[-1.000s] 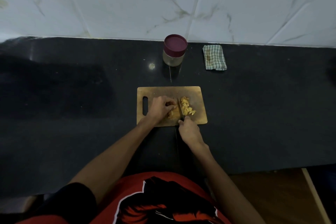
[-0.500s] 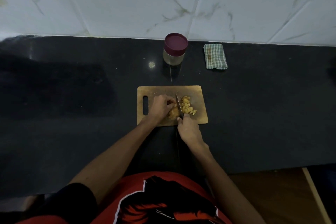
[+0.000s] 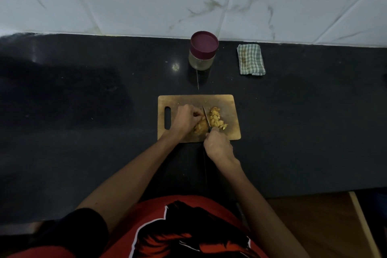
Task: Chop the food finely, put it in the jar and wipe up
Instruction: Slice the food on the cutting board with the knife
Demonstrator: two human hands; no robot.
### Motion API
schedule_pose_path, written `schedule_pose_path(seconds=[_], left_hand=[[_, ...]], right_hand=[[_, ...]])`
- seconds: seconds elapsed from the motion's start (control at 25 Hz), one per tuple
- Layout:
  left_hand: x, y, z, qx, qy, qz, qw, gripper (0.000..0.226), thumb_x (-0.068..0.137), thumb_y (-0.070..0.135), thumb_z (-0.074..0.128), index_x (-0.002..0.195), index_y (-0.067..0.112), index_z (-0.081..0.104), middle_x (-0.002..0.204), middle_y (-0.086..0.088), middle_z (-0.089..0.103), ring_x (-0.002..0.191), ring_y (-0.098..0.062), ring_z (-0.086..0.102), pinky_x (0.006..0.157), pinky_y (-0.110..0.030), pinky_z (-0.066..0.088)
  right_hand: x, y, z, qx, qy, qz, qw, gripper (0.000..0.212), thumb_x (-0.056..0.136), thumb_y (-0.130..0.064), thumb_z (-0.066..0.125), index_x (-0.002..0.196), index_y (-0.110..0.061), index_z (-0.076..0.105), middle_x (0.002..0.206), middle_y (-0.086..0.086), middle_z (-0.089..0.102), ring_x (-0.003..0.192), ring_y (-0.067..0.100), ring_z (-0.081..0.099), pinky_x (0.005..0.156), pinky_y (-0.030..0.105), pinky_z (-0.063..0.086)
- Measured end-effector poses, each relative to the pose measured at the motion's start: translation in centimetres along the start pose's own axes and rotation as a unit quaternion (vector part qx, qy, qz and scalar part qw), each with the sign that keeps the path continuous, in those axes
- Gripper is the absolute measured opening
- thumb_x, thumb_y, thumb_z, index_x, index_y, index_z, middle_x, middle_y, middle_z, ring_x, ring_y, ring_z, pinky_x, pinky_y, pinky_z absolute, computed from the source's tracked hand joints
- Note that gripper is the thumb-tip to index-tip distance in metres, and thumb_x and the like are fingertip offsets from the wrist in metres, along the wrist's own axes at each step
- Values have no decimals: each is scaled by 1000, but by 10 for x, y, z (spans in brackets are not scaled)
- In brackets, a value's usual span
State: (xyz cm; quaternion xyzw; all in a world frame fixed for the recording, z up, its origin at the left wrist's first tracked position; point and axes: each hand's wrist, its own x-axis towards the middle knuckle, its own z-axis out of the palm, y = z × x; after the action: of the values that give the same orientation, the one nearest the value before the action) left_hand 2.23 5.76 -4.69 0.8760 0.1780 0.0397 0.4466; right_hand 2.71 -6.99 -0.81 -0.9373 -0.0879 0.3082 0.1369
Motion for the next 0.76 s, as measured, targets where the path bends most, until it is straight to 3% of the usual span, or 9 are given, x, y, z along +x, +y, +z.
schedule_pose_path(seconds=[0.16,0.4,0.76], left_hand=[[1,-1,1,0,3,0,1000,13,82,4,68,95,5,73,99,-6,71,85,-3,61,70,3,40],[-1,-1,3,-6,16,2,1000,12,82,4,69,93,6,74,97,-5,72,84,-4,63,72,-3,44],[0,-1,-5,-5,-20,-13,1000,16,84,10,68,99,8,72,103,-3,71,88,-2,61,73,-6,45]], right_hand=[[5,-5,-1,-5,-7,2,1000,29,101,-20,46,128,-8,48,120,13,58,108,28,58,78,39,46],[5,-6,-2,13,-12,-6,1000,29,101,-16,43,128,-7,45,122,16,57,110,32,58,77,39,43],[-17,26,2,44,-21,-8,999,25,105,-29,38,117,-10,48,112,13,61,102,29,60,81,43,49]])
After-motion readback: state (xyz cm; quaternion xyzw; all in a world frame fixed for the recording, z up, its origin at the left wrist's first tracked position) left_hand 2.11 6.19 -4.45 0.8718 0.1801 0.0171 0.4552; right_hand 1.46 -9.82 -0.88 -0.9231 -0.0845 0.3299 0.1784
